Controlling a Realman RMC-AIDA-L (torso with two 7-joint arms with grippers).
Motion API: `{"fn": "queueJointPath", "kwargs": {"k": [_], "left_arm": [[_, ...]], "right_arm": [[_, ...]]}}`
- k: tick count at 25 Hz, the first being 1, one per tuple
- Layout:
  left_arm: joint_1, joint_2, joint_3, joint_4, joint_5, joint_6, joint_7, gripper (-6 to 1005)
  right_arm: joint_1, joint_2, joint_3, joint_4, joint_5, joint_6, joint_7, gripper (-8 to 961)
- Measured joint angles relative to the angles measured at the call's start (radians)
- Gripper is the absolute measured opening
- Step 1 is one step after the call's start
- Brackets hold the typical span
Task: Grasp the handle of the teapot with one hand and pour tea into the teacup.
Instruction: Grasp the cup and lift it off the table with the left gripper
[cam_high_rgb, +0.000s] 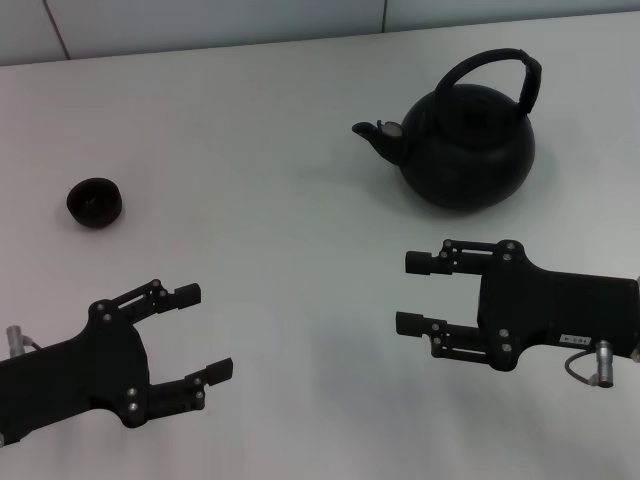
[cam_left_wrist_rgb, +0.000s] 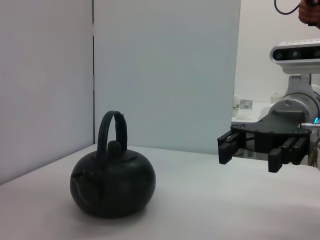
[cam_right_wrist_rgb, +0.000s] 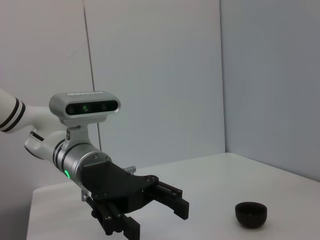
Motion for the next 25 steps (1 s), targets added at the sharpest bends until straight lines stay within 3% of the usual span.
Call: {"fn": "queueJointPath", "kwargs": {"k": [16, 22, 23, 25], "left_arm": [[0.000, -0.004, -0.024, 0.000, -0.002, -0.014, 0.001, 844], [-0.014, -0.005, -0.139, -0.034, -0.004, -0.018, 0.001, 845], [-0.024, -0.008, -0.187, -0.041, -0.005, -0.042, 0.000, 846], [-0.043, -0.009, -0.204, -0.050, -0.013, -0.094, -0.008, 846]], "right_arm": [[0.000, 0.000, 0.000, 0.001, 0.000, 0.000, 0.000, 614], [0.000, 0.002, -0.002, 0.005, 0.005, 0.000, 0.000, 613], [0.000, 0.002, -0.002, 0.005, 0.006, 0.000, 0.000, 613], [0.001, 0.002, -0.001, 0.006, 0.009, 0.000, 0.000, 613]]}}
